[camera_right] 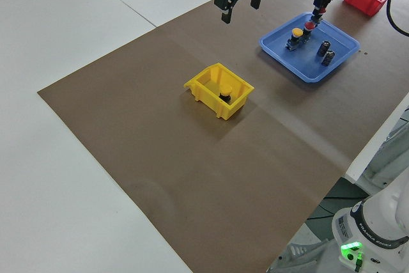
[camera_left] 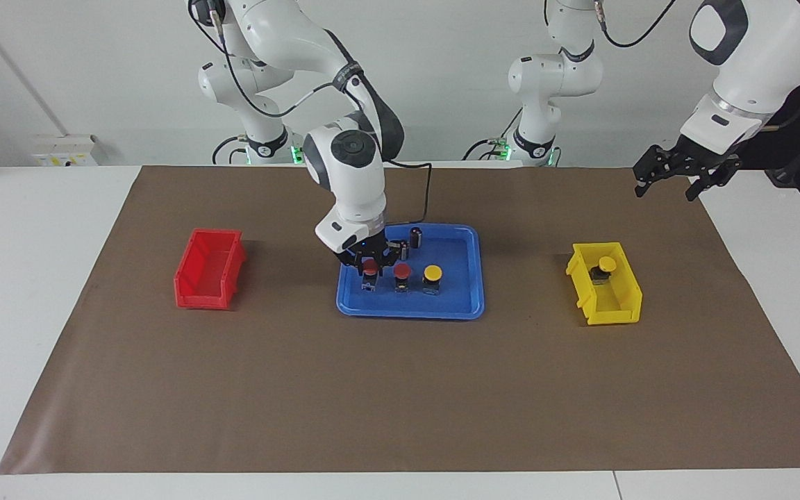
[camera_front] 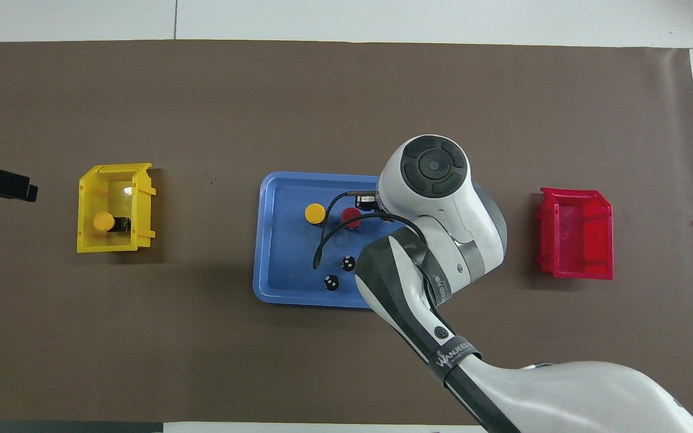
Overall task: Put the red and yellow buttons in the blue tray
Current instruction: 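Release the red button in the tray and withdraw the right gripper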
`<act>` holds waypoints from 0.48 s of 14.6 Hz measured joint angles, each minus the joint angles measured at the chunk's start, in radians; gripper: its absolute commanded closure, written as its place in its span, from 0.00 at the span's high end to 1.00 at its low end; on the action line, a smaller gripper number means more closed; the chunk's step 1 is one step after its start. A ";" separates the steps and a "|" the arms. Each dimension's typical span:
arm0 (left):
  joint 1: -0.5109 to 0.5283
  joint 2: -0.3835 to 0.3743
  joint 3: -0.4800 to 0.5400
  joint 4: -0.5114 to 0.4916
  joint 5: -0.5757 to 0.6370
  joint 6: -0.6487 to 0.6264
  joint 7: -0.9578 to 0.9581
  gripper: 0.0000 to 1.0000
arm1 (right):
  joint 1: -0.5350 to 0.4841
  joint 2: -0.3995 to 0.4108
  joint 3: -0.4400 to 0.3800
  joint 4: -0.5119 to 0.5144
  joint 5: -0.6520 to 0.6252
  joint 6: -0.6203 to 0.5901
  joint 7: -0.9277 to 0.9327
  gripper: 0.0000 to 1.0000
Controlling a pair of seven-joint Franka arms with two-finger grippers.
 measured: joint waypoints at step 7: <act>-0.010 -0.036 0.001 -0.245 0.000 0.227 -0.079 0.79 | -0.004 -0.002 0.000 -0.060 0.002 0.035 -0.070 0.99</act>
